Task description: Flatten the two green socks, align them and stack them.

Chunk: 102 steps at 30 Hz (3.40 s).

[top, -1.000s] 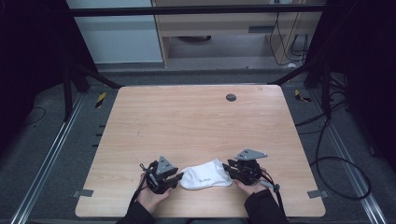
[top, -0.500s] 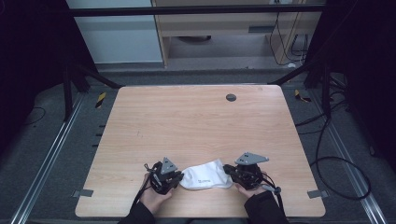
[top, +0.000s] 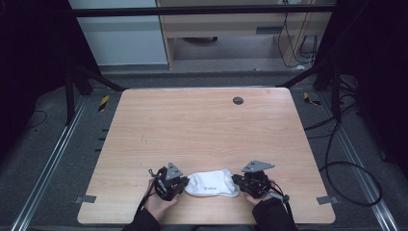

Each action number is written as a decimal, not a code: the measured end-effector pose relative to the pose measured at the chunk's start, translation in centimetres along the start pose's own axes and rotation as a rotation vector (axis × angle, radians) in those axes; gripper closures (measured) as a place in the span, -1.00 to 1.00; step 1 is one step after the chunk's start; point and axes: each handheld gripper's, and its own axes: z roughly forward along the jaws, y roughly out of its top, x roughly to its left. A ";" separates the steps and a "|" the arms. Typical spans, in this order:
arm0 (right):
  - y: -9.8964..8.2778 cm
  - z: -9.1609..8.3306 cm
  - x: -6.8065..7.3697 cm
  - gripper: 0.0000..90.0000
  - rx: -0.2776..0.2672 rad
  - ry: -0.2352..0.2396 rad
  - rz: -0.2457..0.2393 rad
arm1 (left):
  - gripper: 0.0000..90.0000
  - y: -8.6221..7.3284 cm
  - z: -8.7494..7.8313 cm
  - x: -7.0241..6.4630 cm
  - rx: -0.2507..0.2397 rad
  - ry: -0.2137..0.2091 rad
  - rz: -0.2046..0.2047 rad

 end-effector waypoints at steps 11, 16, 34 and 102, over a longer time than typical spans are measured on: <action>-0.2 -2.4 1.1 0.63 -0.110 0.006 -0.014 | 0.77 -0.1 -0.3 -0.1 -0.013 0.002 0.004; -0.6 -2.0 2.4 0.68 -0.101 0.046 -0.034 | 0.75 -0.1 -0.3 -0.2 -0.014 0.006 0.009; -1.6 1.2 3.8 0.94 0.018 0.060 -0.081 | 0.74 -0.2 -0.2 -0.2 -0.007 0.005 0.006; -1.0 -1.4 0.0 1.00 -0.071 -0.023 -0.001 | 0.46 0.1 -1.6 0.3 -0.099 0.017 -0.001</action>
